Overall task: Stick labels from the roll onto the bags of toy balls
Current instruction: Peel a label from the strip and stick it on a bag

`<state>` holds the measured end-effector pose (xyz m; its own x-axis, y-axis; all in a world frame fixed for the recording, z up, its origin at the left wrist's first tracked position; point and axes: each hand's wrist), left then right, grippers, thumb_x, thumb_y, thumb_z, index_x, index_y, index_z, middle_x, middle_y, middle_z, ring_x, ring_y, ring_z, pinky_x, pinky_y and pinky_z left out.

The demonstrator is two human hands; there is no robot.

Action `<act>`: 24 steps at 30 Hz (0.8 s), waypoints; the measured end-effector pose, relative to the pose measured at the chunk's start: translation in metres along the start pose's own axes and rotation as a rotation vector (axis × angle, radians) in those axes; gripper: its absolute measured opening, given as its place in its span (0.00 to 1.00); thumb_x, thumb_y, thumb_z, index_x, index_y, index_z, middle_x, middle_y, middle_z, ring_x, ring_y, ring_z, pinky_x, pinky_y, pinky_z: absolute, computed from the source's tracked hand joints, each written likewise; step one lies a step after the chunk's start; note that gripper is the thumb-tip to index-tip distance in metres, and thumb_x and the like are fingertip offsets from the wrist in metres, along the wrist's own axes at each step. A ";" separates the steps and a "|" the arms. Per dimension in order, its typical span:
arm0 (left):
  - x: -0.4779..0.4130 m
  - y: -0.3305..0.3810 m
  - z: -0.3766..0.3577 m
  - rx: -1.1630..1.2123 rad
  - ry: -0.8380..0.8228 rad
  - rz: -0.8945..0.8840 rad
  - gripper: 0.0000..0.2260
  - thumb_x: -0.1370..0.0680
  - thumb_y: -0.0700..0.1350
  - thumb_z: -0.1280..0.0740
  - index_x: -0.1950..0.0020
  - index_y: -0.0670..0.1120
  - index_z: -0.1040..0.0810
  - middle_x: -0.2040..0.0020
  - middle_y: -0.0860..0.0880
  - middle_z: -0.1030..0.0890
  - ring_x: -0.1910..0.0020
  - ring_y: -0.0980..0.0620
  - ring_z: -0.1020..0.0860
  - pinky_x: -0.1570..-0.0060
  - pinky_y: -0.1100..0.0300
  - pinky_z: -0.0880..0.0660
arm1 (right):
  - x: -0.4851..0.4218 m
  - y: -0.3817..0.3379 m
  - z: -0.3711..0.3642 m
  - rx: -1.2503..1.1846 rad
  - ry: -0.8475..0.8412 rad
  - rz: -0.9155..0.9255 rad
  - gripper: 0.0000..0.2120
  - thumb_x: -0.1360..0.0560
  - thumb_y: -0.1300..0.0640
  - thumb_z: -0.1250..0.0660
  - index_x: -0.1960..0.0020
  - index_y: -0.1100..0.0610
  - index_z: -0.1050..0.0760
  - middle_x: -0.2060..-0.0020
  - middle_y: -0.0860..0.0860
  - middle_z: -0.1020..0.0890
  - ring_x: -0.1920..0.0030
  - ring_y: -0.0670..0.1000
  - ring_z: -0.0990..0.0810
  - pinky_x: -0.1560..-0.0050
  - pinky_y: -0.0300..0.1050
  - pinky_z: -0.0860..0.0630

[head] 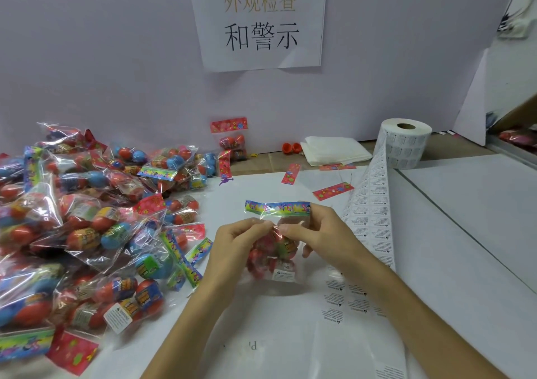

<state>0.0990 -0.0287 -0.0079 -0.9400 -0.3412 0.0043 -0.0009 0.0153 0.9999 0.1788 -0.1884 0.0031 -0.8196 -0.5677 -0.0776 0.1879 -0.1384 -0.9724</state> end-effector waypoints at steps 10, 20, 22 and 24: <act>0.003 -0.001 -0.005 0.021 -0.063 0.033 0.13 0.22 0.55 0.31 0.51 0.50 0.11 0.55 0.43 0.12 0.54 0.44 0.13 0.55 0.54 0.16 | 0.000 0.003 -0.001 0.045 0.037 0.028 0.04 0.25 0.59 0.25 0.54 0.51 0.18 0.60 0.50 0.13 0.60 0.52 0.15 0.62 0.47 0.20; 0.000 0.000 0.000 -0.122 0.079 -0.225 0.19 0.27 0.59 0.24 0.40 0.57 0.20 0.45 0.59 0.17 0.46 0.59 0.19 0.50 0.64 0.21 | -0.002 -0.004 0.008 -0.312 0.396 -0.109 0.01 0.22 0.59 0.30 0.53 0.57 0.20 0.66 0.52 0.15 0.65 0.52 0.14 0.67 0.47 0.18; 0.002 -0.001 -0.004 -0.220 -0.011 -0.252 0.22 0.29 0.58 0.22 0.37 0.58 0.21 0.43 0.62 0.18 0.44 0.62 0.20 0.47 0.68 0.23 | -0.002 -0.006 0.006 -0.461 0.186 -0.093 0.07 0.20 0.56 0.33 0.48 0.59 0.19 0.56 0.55 0.14 0.56 0.55 0.13 0.60 0.50 0.16; 0.000 -0.005 -0.008 -0.253 0.000 -0.242 0.22 0.27 0.48 0.21 0.36 0.57 0.23 0.43 0.58 0.17 0.44 0.59 0.19 0.48 0.66 0.22 | -0.001 -0.006 0.003 -0.505 -0.021 -0.077 0.13 0.18 0.53 0.36 0.43 0.61 0.20 0.48 0.56 0.15 0.49 0.57 0.14 0.49 0.53 0.17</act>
<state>0.1015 -0.0369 -0.0129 -0.9230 -0.3061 -0.2331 -0.1390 -0.2997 0.9439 0.1799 -0.1893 0.0093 -0.8090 -0.5879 -0.0017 -0.1619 0.2256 -0.9607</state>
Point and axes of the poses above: each hand's wrist, its own x-axis away from the middle knuckle, its own z-axis out of the back of the hand, y = z × x
